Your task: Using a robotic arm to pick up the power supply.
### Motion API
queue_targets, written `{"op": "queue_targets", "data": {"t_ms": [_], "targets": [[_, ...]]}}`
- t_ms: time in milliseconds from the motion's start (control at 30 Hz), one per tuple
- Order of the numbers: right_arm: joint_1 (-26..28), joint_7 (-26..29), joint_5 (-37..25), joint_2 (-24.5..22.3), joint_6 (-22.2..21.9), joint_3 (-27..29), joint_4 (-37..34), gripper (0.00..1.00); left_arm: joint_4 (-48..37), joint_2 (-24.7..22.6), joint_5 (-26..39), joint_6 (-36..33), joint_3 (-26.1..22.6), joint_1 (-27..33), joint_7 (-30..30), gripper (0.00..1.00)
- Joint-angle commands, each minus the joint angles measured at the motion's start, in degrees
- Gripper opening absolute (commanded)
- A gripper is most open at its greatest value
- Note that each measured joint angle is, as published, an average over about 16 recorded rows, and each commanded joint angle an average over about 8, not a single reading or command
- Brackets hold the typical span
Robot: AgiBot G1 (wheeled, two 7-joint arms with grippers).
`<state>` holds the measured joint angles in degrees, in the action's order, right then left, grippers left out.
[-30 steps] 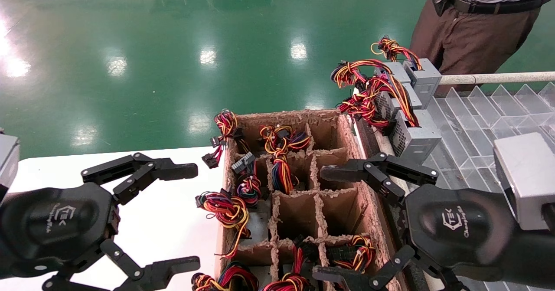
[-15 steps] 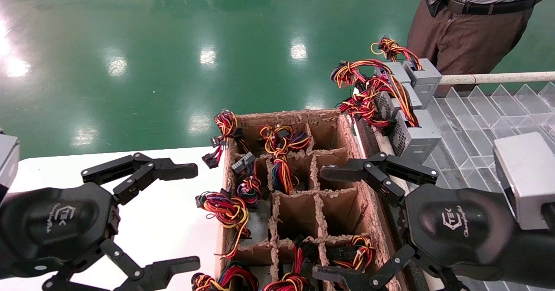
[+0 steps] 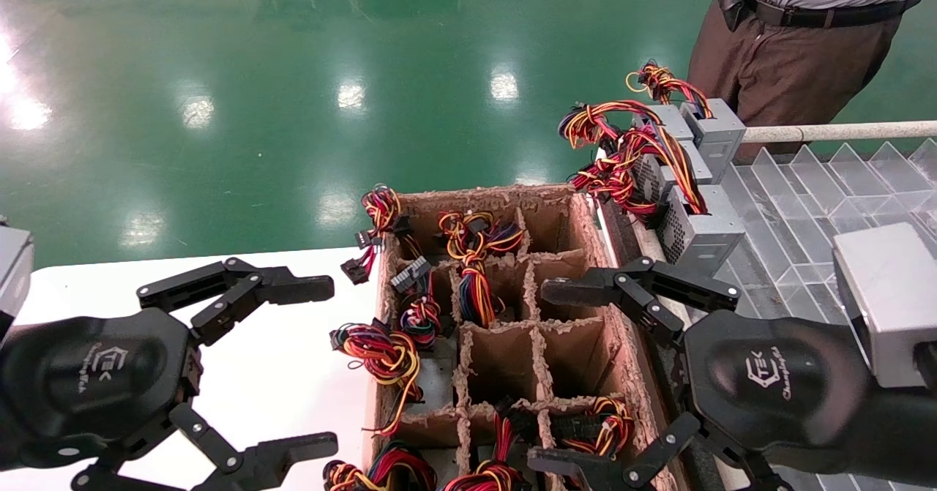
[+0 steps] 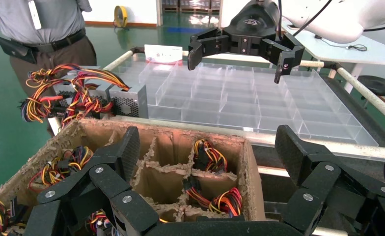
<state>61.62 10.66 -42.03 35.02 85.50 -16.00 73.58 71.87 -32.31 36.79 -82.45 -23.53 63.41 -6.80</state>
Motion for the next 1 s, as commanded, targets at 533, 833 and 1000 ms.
{"op": "queue_targets", "data": {"t_ms": [533,833,1000], "targets": [[0.0,0.0,0.0,0.0,0.0,0.0,0.0,1.00,0.0,0.0,0.0,0.0,0.0,0.0,0.0,1.00],[0.0,0.0,0.0,0.0,0.0,0.0,0.0,1.00,0.0,0.0,0.0,0.0,0.0,0.0,0.0,1.00],[0.0,0.0,0.0,0.0,0.0,0.0,0.0,1.00,0.0,0.0,0.0,0.0,0.0,0.0,0.0,1.00]]}}
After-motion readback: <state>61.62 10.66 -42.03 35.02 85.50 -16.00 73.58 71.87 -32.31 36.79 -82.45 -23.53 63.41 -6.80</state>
